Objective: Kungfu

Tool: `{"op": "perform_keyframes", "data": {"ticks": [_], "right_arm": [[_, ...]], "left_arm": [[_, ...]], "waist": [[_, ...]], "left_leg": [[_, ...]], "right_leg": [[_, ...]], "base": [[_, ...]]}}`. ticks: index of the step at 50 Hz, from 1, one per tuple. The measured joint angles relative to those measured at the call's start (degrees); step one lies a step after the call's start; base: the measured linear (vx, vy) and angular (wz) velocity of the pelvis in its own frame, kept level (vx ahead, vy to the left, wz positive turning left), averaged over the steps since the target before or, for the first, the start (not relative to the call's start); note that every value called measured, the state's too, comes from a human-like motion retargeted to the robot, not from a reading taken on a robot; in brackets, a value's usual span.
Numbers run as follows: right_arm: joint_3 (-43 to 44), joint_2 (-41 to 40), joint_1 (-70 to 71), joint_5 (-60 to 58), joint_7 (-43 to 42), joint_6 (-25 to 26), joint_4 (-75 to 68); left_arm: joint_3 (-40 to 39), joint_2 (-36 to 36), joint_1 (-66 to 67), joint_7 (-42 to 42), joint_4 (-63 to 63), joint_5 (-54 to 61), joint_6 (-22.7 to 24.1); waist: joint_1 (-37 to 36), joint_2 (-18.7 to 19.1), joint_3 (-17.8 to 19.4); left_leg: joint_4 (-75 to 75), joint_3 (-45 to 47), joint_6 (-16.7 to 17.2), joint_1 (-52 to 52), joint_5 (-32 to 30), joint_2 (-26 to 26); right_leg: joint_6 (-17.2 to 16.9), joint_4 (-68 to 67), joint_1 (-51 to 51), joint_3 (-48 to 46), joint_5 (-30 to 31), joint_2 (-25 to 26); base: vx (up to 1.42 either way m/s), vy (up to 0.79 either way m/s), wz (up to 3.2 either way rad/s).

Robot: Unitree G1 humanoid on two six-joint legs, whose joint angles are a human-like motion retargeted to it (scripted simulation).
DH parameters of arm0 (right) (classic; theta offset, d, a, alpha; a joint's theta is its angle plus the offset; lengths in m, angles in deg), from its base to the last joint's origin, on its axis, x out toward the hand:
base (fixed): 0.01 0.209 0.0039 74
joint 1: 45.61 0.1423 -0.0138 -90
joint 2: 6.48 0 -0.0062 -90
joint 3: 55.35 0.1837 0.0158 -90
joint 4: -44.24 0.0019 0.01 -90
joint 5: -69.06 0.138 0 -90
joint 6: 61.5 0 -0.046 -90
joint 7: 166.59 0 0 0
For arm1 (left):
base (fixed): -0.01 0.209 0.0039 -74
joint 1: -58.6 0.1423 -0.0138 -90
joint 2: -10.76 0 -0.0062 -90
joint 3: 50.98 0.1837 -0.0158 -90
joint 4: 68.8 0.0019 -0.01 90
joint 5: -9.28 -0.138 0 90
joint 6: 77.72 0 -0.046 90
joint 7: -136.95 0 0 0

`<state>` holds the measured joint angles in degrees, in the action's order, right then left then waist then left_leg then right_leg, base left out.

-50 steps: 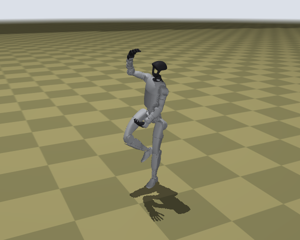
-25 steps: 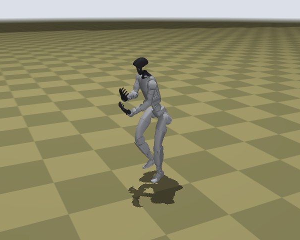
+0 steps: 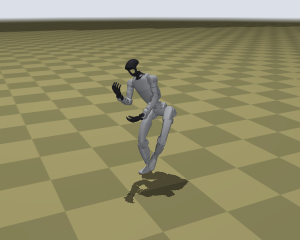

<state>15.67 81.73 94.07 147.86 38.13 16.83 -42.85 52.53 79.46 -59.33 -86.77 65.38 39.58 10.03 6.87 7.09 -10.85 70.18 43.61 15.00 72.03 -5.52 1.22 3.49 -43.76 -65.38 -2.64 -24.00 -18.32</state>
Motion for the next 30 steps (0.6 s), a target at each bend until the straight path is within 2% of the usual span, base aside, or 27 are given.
{"op": "perform_keyframes", "data": {"ticks": [3, 4, 5, 7, 8, 9, 10, 11, 12, 13, 15, 18, 20, 22, 23, 25, 27, 28, 30], "right_arm": [[8.81, 7.79, 8.11, -8.0, -7.08, -5.76, 5.73], [11.24, 10.0, 10.62, -11.94, -9.17, -7.39, 6.81], [13.61, 12.1, 13.14, -16.22, -11.28, -9.14, 7.77], [15.96, 16.47, 17.65, -25.16, -15.2, -12.38, 7.76], [16.92, 18.64, 19.77, -29.67, -18.06, -13.22, 7.6], [17.58, 20.83, 21.34, -33.71, -21.72, -13.55, 7.68], [18.09, 23.02, 22.64, -37.5, -25.77, -13.62, 7.86], [18.35, 25.46, 23.2, -40.37, -29.16, -14.09, 8.18], [18.73, 28.21, 23.77, -43.06, -32.52, -14.64, 8.58], [19.34, 31.59, 24.35, -45.39, -35.8, -15.35, 9.13], [21.37, 37.3, 24.42, -48.53, -39.92, -16.15, 10.14], [24.34, 38.8, 19.62, -51.17, -43.36, -15.6, 13.72], [25.95, 39.8, 16.0, -52.13, -44.4, -16.21, 15.84], [27.49, 41.5, 12.04, -52.81, -45.78, -16.77, 18.46], [28.12, 42.79, 10.54, -53.45, -46.85, -17.1, 19.53], [29.73, 45.09, 7.92, -55.74, -49.08, -17.44, 21.33], [31.4, 46.21, 6.61, -57.98, -50.66, -17.3, 22.17], [32.13, 46.66, 6.21, -58.66, -51.36, -17.25, 22.3], [33.12, 47.16, 5.66, -58.82, -52.23, -17.17, 22.45]], "left_arm": [[-5.61, 5.92, 0.66, 5.79, -0.09, -11.58, 3.48], [-8.28, 8.98, 1.25, 7.74, -0.47, -15.09, 5.15], [-11.13, 12.4, 1.78, 9.77, -0.92, -18.51, 7.17], [-16.93, 18.08, 2.65, 15.52, -1.3, -22.48, 10.36], [-19.76, 20.64, 2.75, 19.18, -1.01, -23.85, 11.62], [-22.28, 22.67, 2.58, 23.45, 0.11, -24.8, 12.92], [-24.64, 24.43, 2.29, 28.01, 1.65, -25.52, 14.23], [-26.33, 25.22, 1.68, 32.84, 3.58, -25.52, 15.27], [-27.79, 25.88, 0.87, 37.56, 5.43, -25.27, 16.29], [-28.75, 26.29, -0.36, 42.04, 7.14, -24.51, 17.27], [-30.23, 25.94, -1.06, 50.3, 8.28, -22.04, 18.12], [-32.96, 26.01, 5.03, 55.09, 2.76, -18.94, 19.1], [-35.2, 23.0, 9.32, 54.71, -1.79, -19.21, 18.86], [-33.5, 17.57, 13.05, 57.39, -5.24, -19.6, 20.55], [-32.28, 15.31, 14.59, 58.91, -5.97, -19.55, 22.44], [-30.55, 11.22, 16.95, 63.68, -5.67, -19.32, 27.12], [-30.07, 10.12, 18.17, 69.66, -2.48, -19.49, 32.37], [-29.65, 10.62, 18.27, 72.33, -0.17, -19.95, 34.19], [-28.92, 11.24, 17.84, 73.76, 4.08, -21.43, 34.55]], "waist": [[-0.83, -1.87, -3.41], [-2.19, -2.48, -3.62], [-4.06, -2.8, -3.18], [-7.33, -6.27, -0.81], [-8.13, -8.34, 0.31], [-8.17, -10.18, 0.91], [-7.84, -11.92, 1.25], [-8.48, -12.17, 1.68], [-8.76, -12.65, 1.62], [-8.3, -13.56, 0.58], [-8.76, -16.13, -0.74], [-7.75, -18.08, -2.82], [-6.27, -17.64, -3.98], [-7.31, -16.19, -5.1], [-8.69, -15.39, -6.01], [-11.33, -14.09, -7.05], [-11.33, -13.8, -7.74], [-10.56, -13.08, -8.38], [-8.7, -11.97, -9.84]], "left_leg": [[24.6, -6.52, 0.0, 6.71, 5.8, 9.5], [28.19, -9.74, -2.71, 8.67, 6.49, 17.26], [30.47, -13.14, -6.78, 10.7, 6.58, 26.78], [16.8, -11.5, -16.21, 10.41, 1.71, 39.77], [4.65, -10.46, -17.93, 10.36, -3.54, 41.16], [-10.66, -12.74, -16.21, 10.14, -11.41, 38.83], [-27.55, -16.69, -12.76, 9.85, -20.57, 34.66], [-39.74, -19.58, -12.79, 8.09, -22.91, 33.95], [-49.44, -22.56, -14.52, 7.94, -22.21, 33.06], [-54.16, -25.72, -19.61, 10.98, -15.41, 31.77], [-55.75, -24.48, -25.07, 12.56, -6.26, 30.67], [-30.01, -21.02, -27.99, 16.92, -10.17, 37.97], [-10.4, -16.95, -29.6, 17.4, -7.99, 41.89], [8.56, -17.71, -27.3, 16.74, -4.7, 46.66], [16.1, -18.51, -24.74, 16.19, -3.72, 48.05], [27.51, -18.99, -16.64, 13.02, -2.13, 46.3], [34.33, -14.55, -8.59, 8.89, -1.23, 38.71], [37.55, -12.83, -6.0, 8.96, -0.79, 34.71], [41.4, -8.55, -1.96, 8.94, 0.1, 27.45]], "right_leg": [[2.1, 5.96, 6.38, -3.09, 0.21, -0.59], [3.74, 7.66, 8.56, -4.71, 0.27, 1.48], [5.58, 9.02, 10.72, -6.66, 0.33, 4.39], [6.51, 9.83, 13.14, -4.37, 1.21, 5.61], [6.34, 10.67, 13.9, -2.36, 2.05, 4.75], [5.98, 12.07, 14.82, -0.93, 2.89, 3.12], [5.52, 13.75, 15.82, 0.21, 3.73, 1.11], [5.28, 15.94, 17.82, -0.27, 4.34, 0.58], [5.06, 17.8, 18.9, -1.03, 4.92, -0.45], [4.9, 19.02, 18.15, -2.35, 5.46, -2.49], [4.89, 18.96, 15.86, -2.3, 5.67, -4.89], [4.34, 15.63, 14.7, -1.61, 4.55, -4.75], [2.93, 14.13, 15.9, -2.62, 3.69, -4.7], [2.37, 13.27, 17.16, -3.62, 3.06, -2.46], [2.75, 13.93, 17.41, -4.57, 3.19, -1.03], [3.3, 15.73, 17.67, -5.53, 4.13, 1.01], [3.27, 17.44, 16.97, -5.19, 5.62, 0.45], [3.0, 18.47, 16.74, -5.67, 6.41, -0.11], [2.18, 19.97, 15.55, -5.87, 7.86, -1.36]], "base": [[0.37, -0.92, 1.34], [0.39, -1.22, -0.29], [0.25, -0.83, -1.27], [0.08, -0.29, -1.57], [-0.06, -0.01, -0.92], [-0.1, 0.03, -0.27], [-0.1, -0.04, 0.02], [-0.11, -0.09, 0.24], [-0.15, -0.12, 0.78], [-0.11, -0.1, 1.15], [0.08, -0.07, 0.71], [0.45, -0.11, -0.41], [0.44, -0.16, -0.19], [0.47, -0.21, -0.4], [0.41, -0.18, -0.59], [0.24, -0.07, -0.52], [0.02, 0.16, 0.22], [-0.07, 0.31, 0.72], [-0.09, 0.34, 0.93]]}}
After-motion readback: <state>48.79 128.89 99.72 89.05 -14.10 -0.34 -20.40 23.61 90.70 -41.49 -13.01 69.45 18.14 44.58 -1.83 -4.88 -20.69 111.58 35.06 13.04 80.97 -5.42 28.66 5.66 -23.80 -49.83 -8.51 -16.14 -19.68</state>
